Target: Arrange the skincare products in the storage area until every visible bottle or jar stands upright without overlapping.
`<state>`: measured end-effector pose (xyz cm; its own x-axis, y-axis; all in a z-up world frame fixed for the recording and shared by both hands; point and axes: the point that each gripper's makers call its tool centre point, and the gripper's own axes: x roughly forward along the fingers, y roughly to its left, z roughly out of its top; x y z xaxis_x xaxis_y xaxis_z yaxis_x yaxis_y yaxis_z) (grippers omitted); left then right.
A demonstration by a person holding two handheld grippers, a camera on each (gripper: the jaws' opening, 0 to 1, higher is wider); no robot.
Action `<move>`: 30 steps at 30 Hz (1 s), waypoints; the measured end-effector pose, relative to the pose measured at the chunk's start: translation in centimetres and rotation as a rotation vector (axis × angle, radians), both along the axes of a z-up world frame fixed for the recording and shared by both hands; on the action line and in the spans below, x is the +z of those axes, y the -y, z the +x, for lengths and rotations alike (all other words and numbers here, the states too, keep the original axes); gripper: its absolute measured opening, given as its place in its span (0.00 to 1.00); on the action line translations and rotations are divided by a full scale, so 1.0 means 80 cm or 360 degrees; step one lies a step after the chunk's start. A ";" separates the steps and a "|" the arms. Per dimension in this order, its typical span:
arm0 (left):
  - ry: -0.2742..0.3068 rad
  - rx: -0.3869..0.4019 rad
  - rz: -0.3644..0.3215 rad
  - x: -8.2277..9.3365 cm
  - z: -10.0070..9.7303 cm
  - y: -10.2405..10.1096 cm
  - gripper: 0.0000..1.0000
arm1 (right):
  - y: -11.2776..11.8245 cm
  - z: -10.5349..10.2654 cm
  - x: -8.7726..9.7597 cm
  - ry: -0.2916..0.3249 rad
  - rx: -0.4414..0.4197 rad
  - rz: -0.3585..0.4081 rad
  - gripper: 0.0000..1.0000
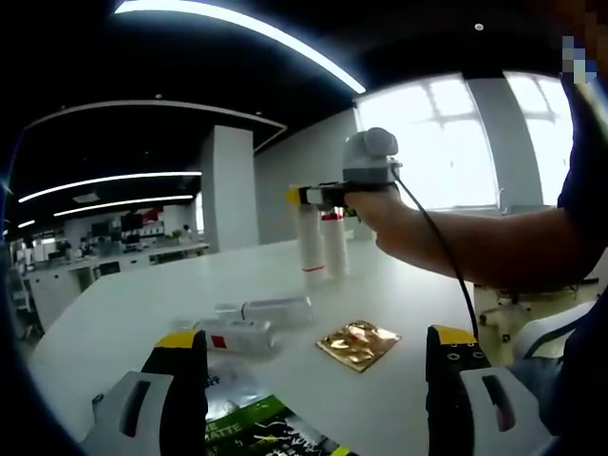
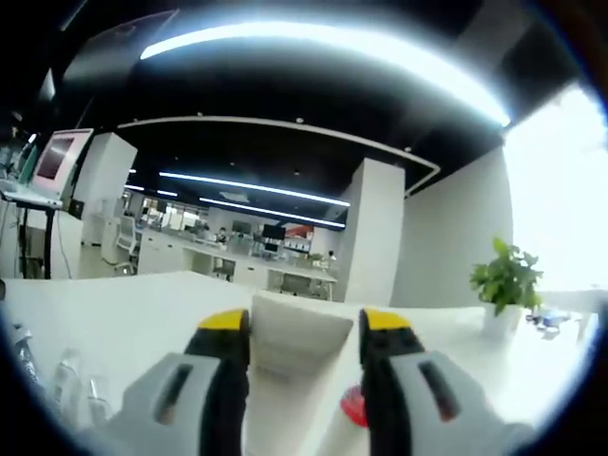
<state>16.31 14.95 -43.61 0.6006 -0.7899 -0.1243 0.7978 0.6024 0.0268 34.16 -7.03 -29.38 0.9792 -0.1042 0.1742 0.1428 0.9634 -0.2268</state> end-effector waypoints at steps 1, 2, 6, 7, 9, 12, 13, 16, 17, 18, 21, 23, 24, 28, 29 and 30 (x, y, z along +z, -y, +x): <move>0.0001 0.0001 -0.0001 0.000 0.000 0.000 0.97 | 0.001 0.000 0.000 0.0000 -0.0001 0.0002 0.46; 0.0002 0.0001 -0.0002 0.001 0.000 0.000 0.97 | 0.000 0.000 0.000 -0.0001 0.0001 0.0001 0.46; 0.0002 0.0005 0.0002 0.001 0.001 0.000 0.97 | 0.001 0.000 0.000 0.0002 0.0004 0.0002 0.46; 0.0000 0.0007 0.0003 0.000 0.002 -0.001 0.97 | 0.001 0.000 0.001 0.0007 0.0005 0.0003 0.46; -0.0002 0.0007 0.0007 -0.001 0.002 -0.001 0.97 | 0.001 -0.001 0.003 0.0019 0.0009 0.0003 0.47; -0.0004 0.0006 0.0011 -0.002 0.002 0.000 0.97 | 0.002 -0.001 0.004 0.0026 0.0012 0.0004 0.48; -0.0005 0.0004 0.0013 -0.003 0.002 0.001 0.97 | 0.003 -0.001 0.004 0.0024 0.0013 0.0005 0.48; -0.0004 0.0001 0.0013 -0.002 0.002 0.002 0.97 | 0.002 -0.003 0.008 0.0046 0.0022 0.0002 0.48; -0.0003 -0.0001 0.0013 -0.002 0.003 0.002 0.97 | 0.001 -0.004 0.010 0.0051 0.0024 -0.0002 0.48; 0.0000 -0.0002 0.0014 -0.002 0.003 0.003 0.97 | 0.001 -0.005 0.011 0.0054 0.0025 -0.0003 0.48; 0.0002 -0.0004 0.0012 0.000 0.004 0.004 0.97 | -0.003 -0.009 0.018 0.0085 0.0040 -0.0002 0.47; 0.0006 -0.0005 0.0011 0.000 0.004 0.004 0.97 | -0.004 -0.009 0.022 0.0102 0.0043 -0.0013 0.47; 0.0006 -0.0005 0.0013 0.000 0.004 0.004 0.97 | -0.006 -0.009 0.023 0.0100 0.0049 -0.0016 0.47; 0.0005 -0.0006 0.0017 0.000 0.004 0.004 0.97 | -0.008 -0.012 0.027 0.0111 0.0061 -0.0016 0.47; 0.0004 -0.0006 0.0019 0.000 0.004 0.004 0.97 | -0.007 -0.015 0.031 0.0127 0.0067 -0.0010 0.47; 0.0007 -0.0004 0.0020 0.000 0.004 0.004 0.97 | -0.007 -0.017 0.034 0.0132 0.0065 -0.0013 0.47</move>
